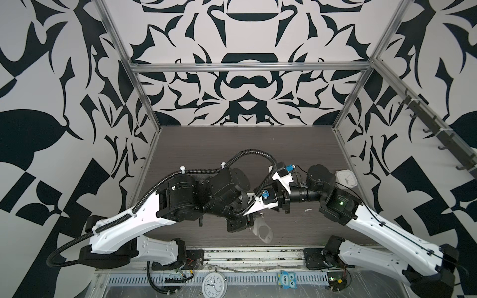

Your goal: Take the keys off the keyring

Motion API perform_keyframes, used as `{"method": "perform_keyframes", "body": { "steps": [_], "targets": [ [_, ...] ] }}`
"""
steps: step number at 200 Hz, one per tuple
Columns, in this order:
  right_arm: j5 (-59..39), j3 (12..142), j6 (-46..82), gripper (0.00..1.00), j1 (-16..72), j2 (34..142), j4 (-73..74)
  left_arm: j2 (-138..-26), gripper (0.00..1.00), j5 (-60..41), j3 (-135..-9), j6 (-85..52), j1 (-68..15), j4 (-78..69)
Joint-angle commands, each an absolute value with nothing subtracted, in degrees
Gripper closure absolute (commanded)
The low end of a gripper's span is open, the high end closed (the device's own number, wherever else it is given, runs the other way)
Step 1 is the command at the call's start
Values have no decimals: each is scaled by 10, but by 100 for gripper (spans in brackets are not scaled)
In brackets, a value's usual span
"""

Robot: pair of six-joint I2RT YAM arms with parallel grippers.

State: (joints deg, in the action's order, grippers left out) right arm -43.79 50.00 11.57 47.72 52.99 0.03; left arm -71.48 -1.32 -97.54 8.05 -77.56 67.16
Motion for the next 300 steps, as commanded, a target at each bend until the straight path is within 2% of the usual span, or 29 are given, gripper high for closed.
{"method": "perform_keyframes", "body": {
  "steps": [1, 146, 194, 248, 300],
  "targets": [
    [-471, 524, 99, 60, 479, 516, 8, -711, 100, -16, -994, 91, -778, 688],
    [-507, 511, 98, 65, 479, 482, 3, -708, 100, -4, -997, 91, -778, 697],
    [-468, 516, 104, 60, 479, 507, 0, -717, 100, -31, -1011, 92, -778, 696],
    [-551, 512, 98, 59, 481, 515, 27, -716, 100, -32, -1010, 99, -779, 696],
    [-576, 504, 105, 61, 482, 508, 45, -708, 100, -27, -1004, 100, -779, 693]
  ]
}}
